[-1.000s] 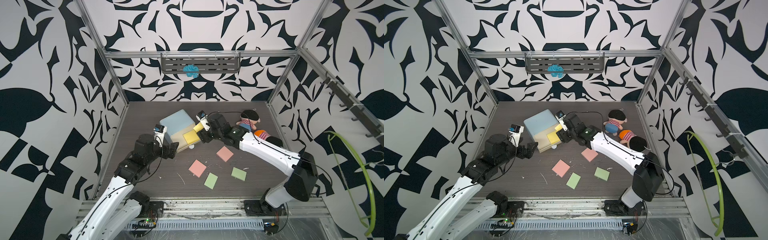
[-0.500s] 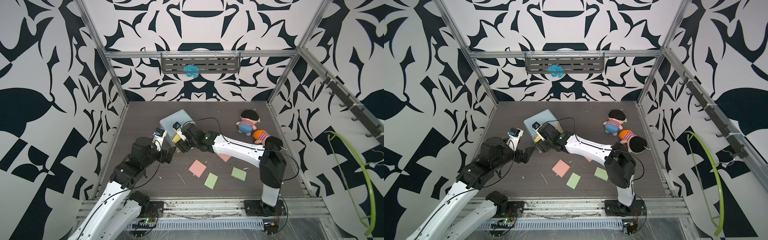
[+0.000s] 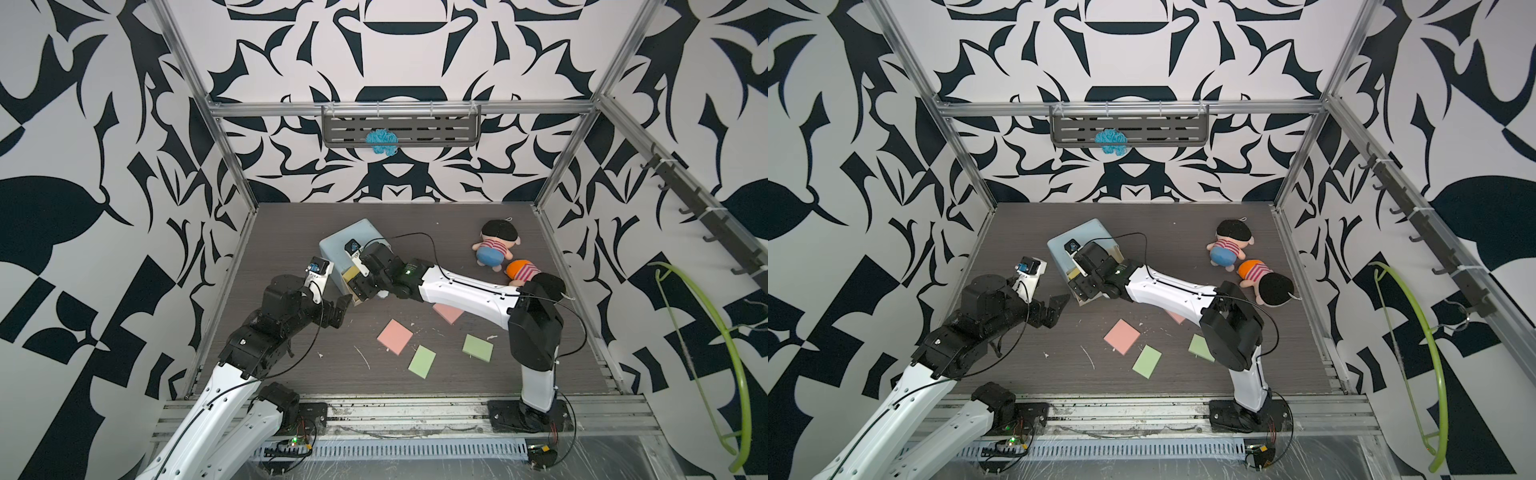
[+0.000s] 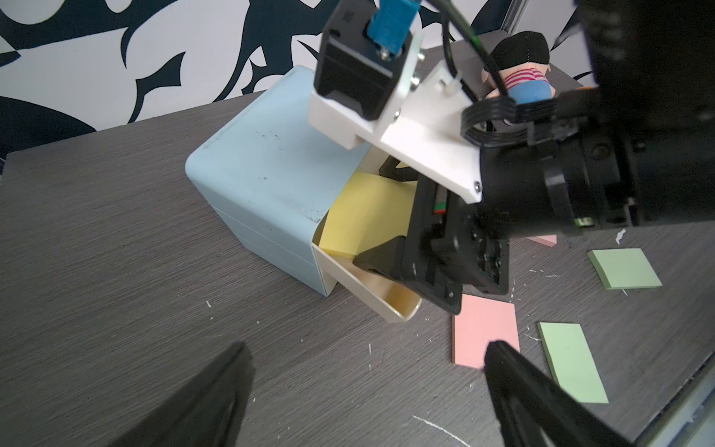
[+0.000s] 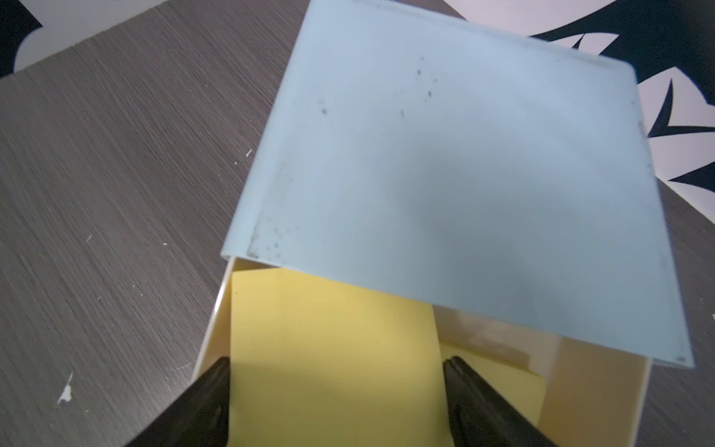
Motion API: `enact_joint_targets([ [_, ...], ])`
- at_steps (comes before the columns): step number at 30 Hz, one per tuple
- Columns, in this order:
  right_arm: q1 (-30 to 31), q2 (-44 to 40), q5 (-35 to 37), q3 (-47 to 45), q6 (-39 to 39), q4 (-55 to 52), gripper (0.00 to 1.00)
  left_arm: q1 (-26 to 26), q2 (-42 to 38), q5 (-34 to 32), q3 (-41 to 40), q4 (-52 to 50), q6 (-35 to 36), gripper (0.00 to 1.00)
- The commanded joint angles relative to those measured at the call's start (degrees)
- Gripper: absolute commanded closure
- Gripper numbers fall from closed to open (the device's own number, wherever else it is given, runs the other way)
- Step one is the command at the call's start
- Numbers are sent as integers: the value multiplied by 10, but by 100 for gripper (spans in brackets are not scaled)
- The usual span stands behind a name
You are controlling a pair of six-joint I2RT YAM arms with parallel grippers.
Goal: Please put the sticky notes in the drawer by color
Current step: Place the sticky notes in the drawer, then close the drawer in the storage box.
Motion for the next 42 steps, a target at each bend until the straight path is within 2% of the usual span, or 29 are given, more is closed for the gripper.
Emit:
enact_joint_targets([
  [1, 0, -21, -14, 23, 1, 21, 5, -2, -2, 4, 13, -12, 3, 1],
  [3, 0, -32, -25, 17, 2, 25, 1, -2, -1, 4, 13, -10, 2, 1],
  [6, 0, -53, -25, 1, 4, 30, 1, -2, 5, 4, 14, -4, -6, 1],
  [10, -4, -107, -9, -57, 14, 51, 1, -2, 22, -23, 21, 18, -59, 1],
  [14, -30, -180, -12, -152, 48, 81, 6, -2, 69, -83, 40, 36, -165, 1],
  [19, -81, -263, -34, -272, 98, 110, 11, -2, 147, -106, 81, 41, -255, 1],
  [22, -102, -296, -41, -325, 109, 112, 25, -2, 188, -132, 107, 31, -290, 1],
  [24, -104, -307, -44, -351, 98, 109, 30, -1, 211, -167, 125, 19, -315, 1],
  [27, -103, -315, -83, -395, 96, 138, 31, 7, 253, -221, 168, -19, -356, 1],
  [30, -90, -308, -116, -440, 106, 208, 31, 32, 298, -235, 214, -70, -410, 1],
  [34, -59, -264, -118, -448, 123, 286, 31, 46, 362, -226, 255, -109, -462, 6],
  [38, -38, -215, -100, -434, 143, 341, 33, 48, 400, -192, 266, -107, -484, 13],
  [42, -36, -185, -88, -421, 167, 383, 43, 49, 423, -175, 266, -103, -497, 22],
])
